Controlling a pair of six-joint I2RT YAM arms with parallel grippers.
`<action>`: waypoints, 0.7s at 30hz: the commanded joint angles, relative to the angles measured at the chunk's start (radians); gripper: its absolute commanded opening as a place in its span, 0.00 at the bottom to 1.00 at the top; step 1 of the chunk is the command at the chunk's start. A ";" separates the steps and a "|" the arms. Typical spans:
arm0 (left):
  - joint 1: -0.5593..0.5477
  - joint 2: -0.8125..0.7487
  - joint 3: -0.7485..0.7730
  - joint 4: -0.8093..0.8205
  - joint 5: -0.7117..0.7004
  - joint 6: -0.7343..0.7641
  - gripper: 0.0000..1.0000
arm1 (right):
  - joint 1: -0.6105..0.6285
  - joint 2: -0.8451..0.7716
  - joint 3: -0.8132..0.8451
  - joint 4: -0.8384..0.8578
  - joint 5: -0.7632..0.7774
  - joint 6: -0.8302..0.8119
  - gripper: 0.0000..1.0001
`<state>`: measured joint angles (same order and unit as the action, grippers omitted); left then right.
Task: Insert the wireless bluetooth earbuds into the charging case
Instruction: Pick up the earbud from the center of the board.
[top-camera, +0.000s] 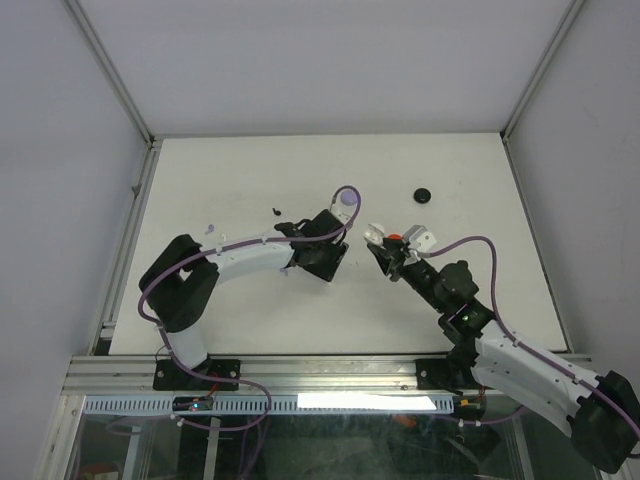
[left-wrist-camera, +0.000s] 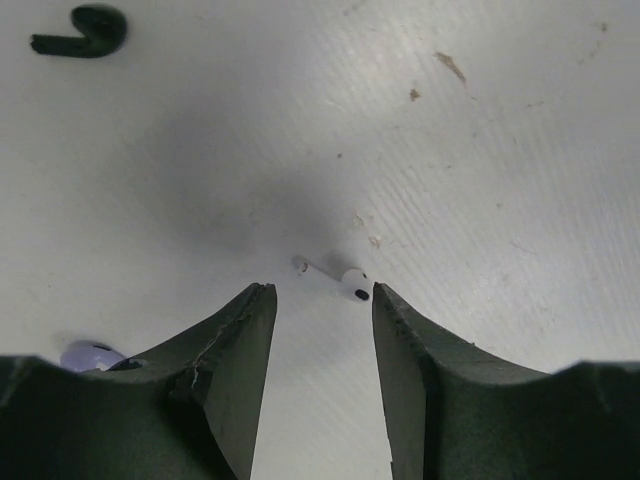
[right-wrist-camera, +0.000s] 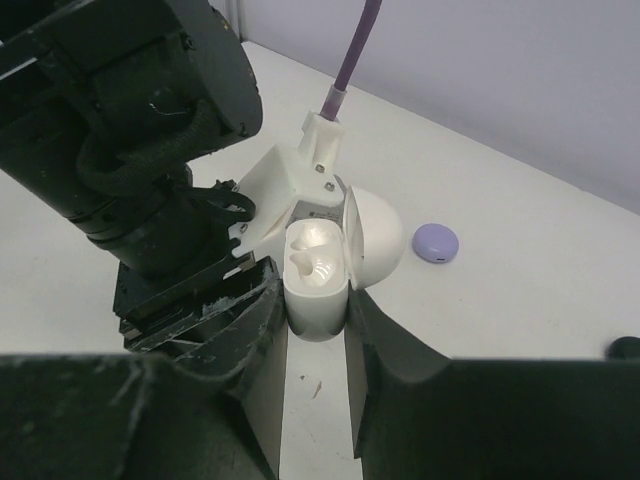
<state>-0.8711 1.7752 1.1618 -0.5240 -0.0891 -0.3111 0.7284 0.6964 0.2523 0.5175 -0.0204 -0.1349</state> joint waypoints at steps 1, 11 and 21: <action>-0.038 -0.064 0.003 0.069 0.010 0.218 0.46 | 0.002 -0.037 -0.004 0.011 0.050 0.018 0.04; -0.051 -0.015 0.046 0.031 0.108 0.458 0.46 | 0.002 -0.125 -0.020 -0.037 0.112 0.023 0.04; -0.067 0.038 0.065 0.007 0.134 0.486 0.40 | 0.002 -0.130 -0.024 -0.033 0.137 0.020 0.04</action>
<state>-0.9188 1.8023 1.1893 -0.5171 0.0036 0.1310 0.7284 0.5785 0.2295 0.4469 0.0906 -0.1249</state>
